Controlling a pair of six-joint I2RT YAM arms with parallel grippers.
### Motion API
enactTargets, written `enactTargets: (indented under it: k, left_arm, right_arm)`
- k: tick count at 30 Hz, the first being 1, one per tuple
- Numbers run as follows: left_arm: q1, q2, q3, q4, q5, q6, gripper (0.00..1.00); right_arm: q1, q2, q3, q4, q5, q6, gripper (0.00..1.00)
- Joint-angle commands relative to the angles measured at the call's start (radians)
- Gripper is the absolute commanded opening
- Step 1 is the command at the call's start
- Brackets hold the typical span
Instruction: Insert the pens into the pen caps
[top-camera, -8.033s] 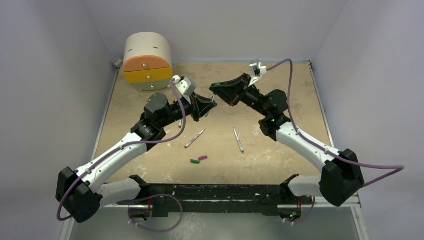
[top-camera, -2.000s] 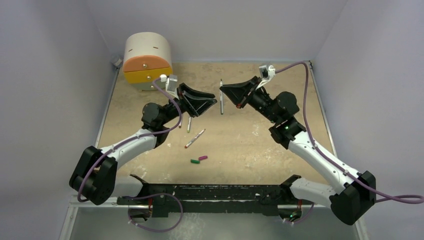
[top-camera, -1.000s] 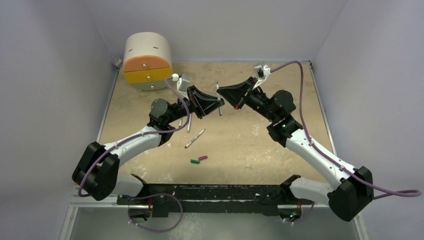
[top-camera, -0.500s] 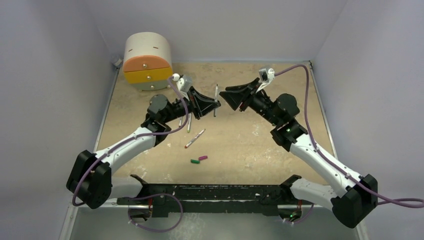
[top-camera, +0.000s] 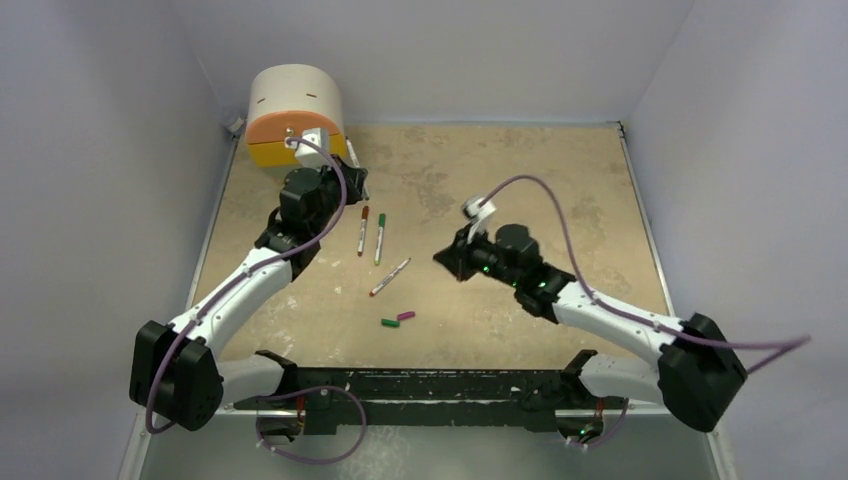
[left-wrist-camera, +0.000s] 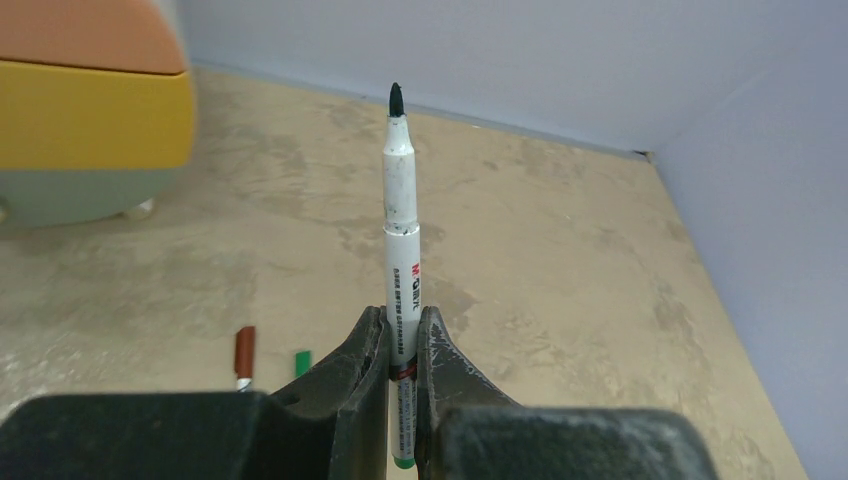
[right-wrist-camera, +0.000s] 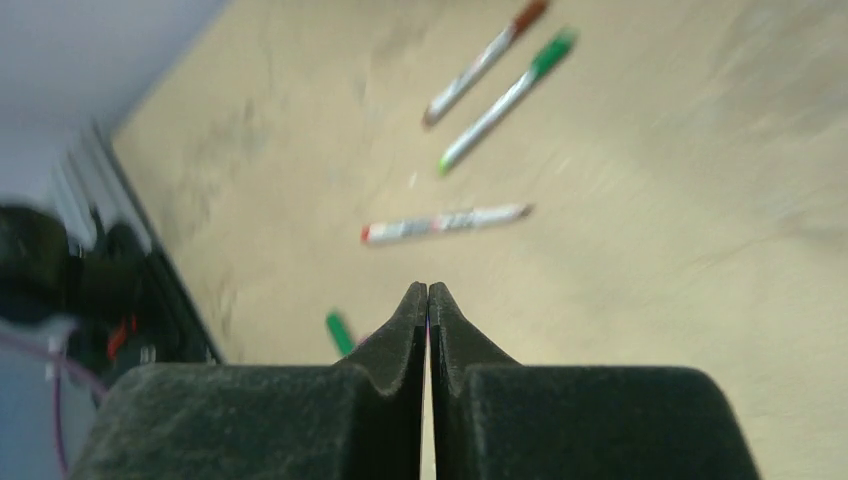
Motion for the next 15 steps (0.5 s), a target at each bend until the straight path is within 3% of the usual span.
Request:
enactTargets:
  k: [1,4,15]
  left_arm:
    - [0.041,-0.039,-0.012,-0.031,-0.095,-0.080,0.00]
    - [0.054,-0.038,-0.021,-0.036,-0.073,-0.093,0.00]
    - [0.070,-0.078,-0.052,-0.065,-0.060,-0.057,0.00]
  right_arm:
    - [0.172,0.112,0.024,-0.015,0.078,-0.017,0.00]
    - [0.246,0.182,0.035,-0.023,0.082,-0.003,0.00]
    - [0.310,0.387,0.037,-0.035,0.028,0.031,0.00]
